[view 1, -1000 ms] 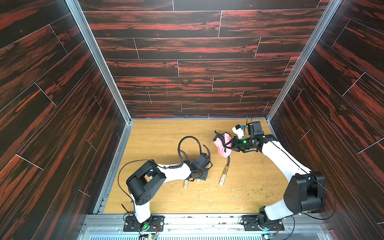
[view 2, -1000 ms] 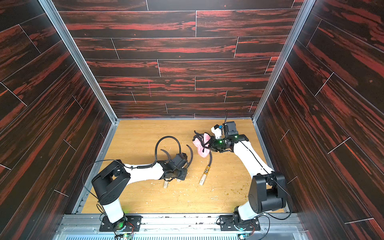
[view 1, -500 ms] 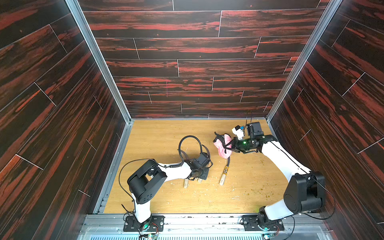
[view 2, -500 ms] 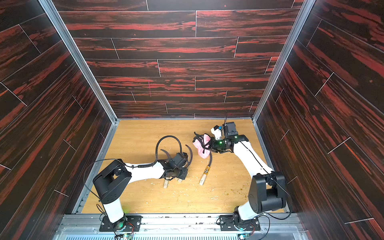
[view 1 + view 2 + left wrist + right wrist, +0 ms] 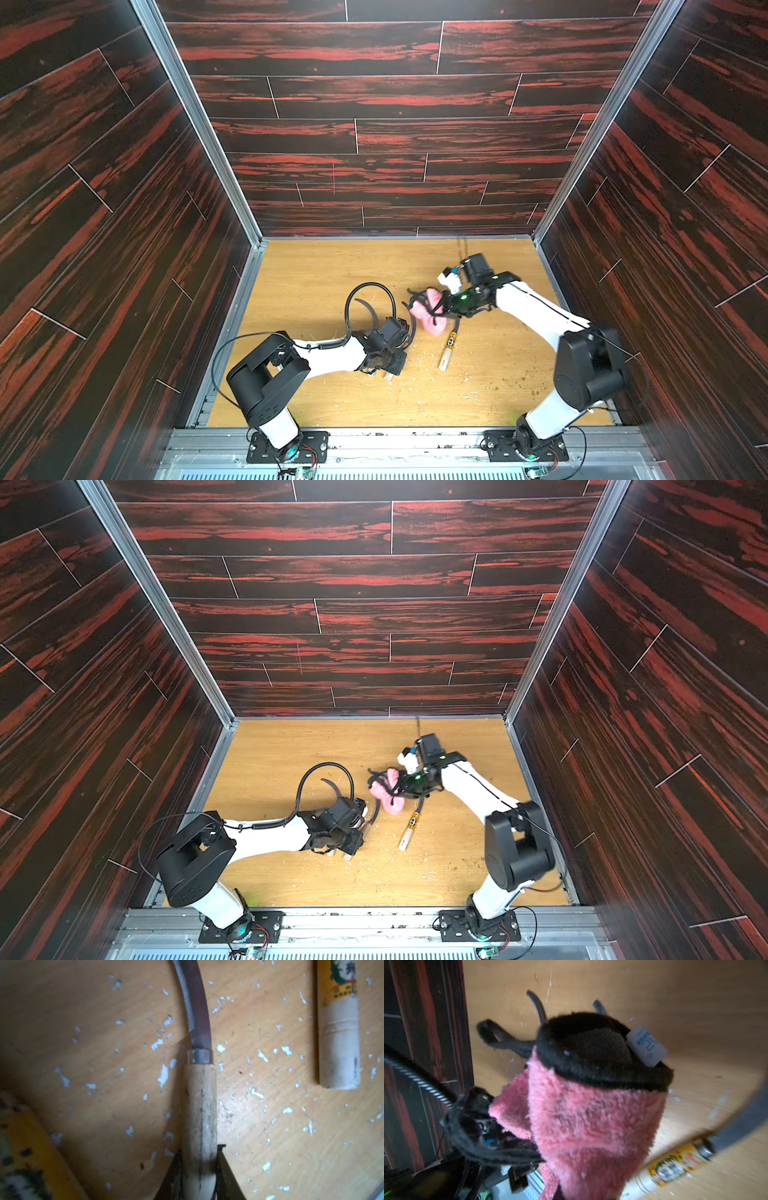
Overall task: Wipe small sickles with rags
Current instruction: Adjust the small sickle at the center of the board, then wipe the small sickle.
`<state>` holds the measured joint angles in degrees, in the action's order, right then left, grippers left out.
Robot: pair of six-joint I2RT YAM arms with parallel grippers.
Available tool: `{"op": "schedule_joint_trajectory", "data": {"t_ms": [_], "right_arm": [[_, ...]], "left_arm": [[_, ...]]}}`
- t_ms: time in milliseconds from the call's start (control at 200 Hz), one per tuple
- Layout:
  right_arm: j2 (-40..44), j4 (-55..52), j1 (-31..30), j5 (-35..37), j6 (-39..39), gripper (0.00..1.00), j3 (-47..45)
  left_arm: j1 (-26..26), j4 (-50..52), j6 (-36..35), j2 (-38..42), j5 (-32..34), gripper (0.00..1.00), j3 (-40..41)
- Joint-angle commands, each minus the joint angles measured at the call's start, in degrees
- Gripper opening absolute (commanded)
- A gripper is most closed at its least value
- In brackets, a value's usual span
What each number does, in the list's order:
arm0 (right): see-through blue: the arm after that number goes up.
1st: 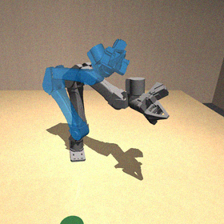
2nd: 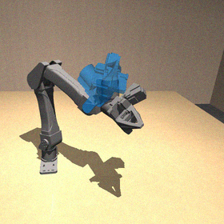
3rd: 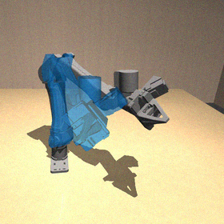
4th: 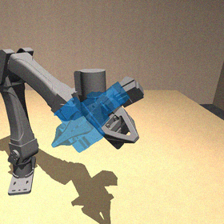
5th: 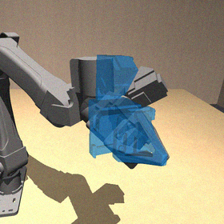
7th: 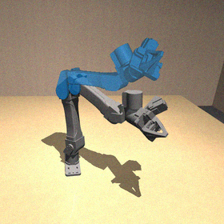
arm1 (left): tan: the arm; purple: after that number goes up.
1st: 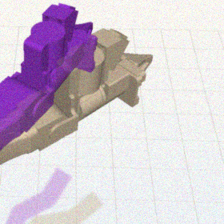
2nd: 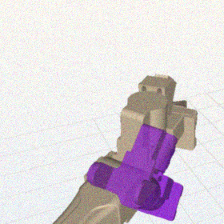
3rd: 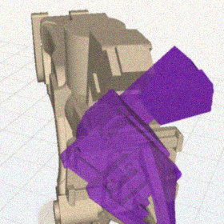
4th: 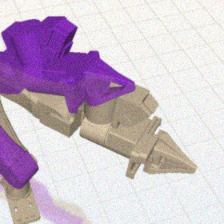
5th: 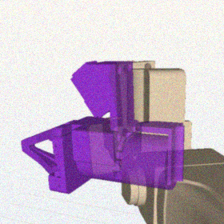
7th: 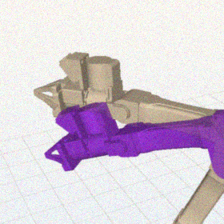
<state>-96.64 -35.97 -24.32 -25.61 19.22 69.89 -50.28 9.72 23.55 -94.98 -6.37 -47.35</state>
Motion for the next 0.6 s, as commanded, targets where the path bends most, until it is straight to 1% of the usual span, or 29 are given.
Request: {"op": "schedule_joint_trajectory", "data": {"t_ms": [0, 160, 296, 476, 541, 556, 596], "right_arm": [[-4.33, 1.39, -2.9, -0.8, 0.7, 0.0, 1.54], [-8.63, 2.22, -5.09, -1.98, 1.6, 0.0, 1.61], [-11.98, 2.51, -6.52, -1.45, 1.78, 0.0, 0.57], [-16.82, 2.98, -6.24, 4.81, 1.78, 0.0, 0.37], [-18.2, 3.17, -5.44, 5.21, 1.83, 0.0, 1.2], [-18.49, 3.11, -5.29, 7.06, 1.94, 0.0, 1.48], [-19.45, 2.69, -4.77, 8.52, 1.94, 0.0, 2.53]], "left_arm": [[-1.01, -0.87, -0.6, 2.08, -1.95, 0.06, 1.47], [-1.52, -2.08, 0.05, 1.7, -1.71, 0.06, 2.41], [-1.62, -3.11, 0.69, 1.28, -1.69, 0.05, 3.23], [-1.75, -3.66, 0.86, 1.58, -1.8, 0.04, 4.24], [-1.87, -3.65, 0.79, 1.86, -1.82, 0.04, 4.55], [-1.82, -3.65, 0.72, 1.95, -1.82, 0.04, 4.59], [-1.82, -3.5, 0.69, 2.09, -1.85, 0.04, 4.78]]}}
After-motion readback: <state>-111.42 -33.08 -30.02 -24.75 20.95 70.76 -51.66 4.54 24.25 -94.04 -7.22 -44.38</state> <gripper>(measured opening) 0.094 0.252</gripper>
